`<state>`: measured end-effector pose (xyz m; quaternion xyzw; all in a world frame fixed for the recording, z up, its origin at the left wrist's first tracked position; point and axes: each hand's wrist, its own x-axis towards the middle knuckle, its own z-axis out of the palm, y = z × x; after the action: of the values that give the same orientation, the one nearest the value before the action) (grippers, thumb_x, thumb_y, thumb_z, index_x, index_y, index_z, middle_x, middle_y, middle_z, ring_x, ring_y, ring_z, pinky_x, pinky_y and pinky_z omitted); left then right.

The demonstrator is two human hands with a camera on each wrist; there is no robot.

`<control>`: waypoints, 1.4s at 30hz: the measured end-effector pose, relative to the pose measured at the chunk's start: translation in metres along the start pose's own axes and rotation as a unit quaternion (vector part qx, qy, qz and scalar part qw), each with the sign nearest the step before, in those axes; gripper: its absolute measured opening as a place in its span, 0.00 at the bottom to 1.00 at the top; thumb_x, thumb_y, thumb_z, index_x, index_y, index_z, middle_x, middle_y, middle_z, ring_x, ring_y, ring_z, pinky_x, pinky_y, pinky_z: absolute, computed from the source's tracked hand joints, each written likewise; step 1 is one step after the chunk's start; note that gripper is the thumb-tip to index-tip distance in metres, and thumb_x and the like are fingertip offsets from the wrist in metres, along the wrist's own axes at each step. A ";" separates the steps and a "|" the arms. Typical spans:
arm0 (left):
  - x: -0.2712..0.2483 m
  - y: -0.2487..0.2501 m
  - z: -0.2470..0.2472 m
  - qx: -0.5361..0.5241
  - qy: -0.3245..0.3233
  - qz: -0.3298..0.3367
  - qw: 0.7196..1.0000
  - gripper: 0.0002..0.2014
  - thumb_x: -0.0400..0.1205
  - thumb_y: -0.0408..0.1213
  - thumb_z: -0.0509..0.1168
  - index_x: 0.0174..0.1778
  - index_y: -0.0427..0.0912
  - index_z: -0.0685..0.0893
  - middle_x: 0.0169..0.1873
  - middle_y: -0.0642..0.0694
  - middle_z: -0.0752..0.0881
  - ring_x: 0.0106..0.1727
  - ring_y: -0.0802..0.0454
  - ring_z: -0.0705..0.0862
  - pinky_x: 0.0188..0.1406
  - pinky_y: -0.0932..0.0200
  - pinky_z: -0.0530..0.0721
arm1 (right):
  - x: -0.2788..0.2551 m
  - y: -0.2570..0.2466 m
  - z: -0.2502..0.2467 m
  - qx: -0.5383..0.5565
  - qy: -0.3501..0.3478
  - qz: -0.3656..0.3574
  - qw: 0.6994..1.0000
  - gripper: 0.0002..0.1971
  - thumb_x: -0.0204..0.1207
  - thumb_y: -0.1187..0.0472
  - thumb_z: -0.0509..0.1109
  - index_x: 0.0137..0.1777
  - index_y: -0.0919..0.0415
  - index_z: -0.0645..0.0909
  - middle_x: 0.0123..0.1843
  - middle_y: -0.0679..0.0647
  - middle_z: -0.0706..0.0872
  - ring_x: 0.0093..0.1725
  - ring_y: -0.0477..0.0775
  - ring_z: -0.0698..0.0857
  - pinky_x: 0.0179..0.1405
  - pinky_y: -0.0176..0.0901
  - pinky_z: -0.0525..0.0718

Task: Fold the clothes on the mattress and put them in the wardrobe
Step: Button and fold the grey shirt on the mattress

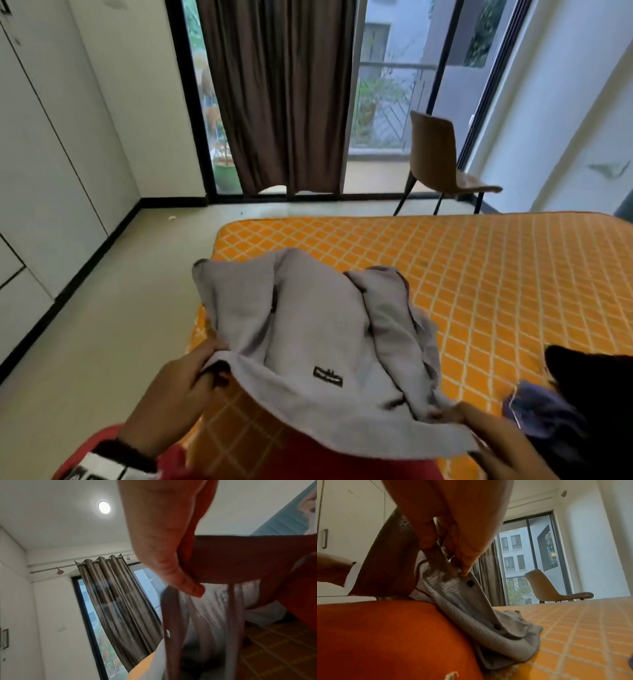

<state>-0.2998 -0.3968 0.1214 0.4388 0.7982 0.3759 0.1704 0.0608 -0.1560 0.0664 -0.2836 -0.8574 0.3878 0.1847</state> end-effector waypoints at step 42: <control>0.179 0.189 -0.187 0.298 -0.027 0.142 0.943 0.17 0.70 0.47 0.81 0.45 0.39 0.89 0.38 0.36 0.87 0.27 0.53 0.83 0.30 0.58 0.85 | 0.294 -0.229 -0.150 -0.020 0.087 -0.021 0.996 0.07 0.76 0.66 0.74 0.50 0.56 0.90 0.41 0.56 0.88 0.36 0.49 0.80 0.26 0.32 0.77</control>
<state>-0.4043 -0.2699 0.3968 0.5884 0.7982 0.1288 -0.0020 -0.1644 -0.0102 0.3656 -0.3017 -0.8516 0.3400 0.2611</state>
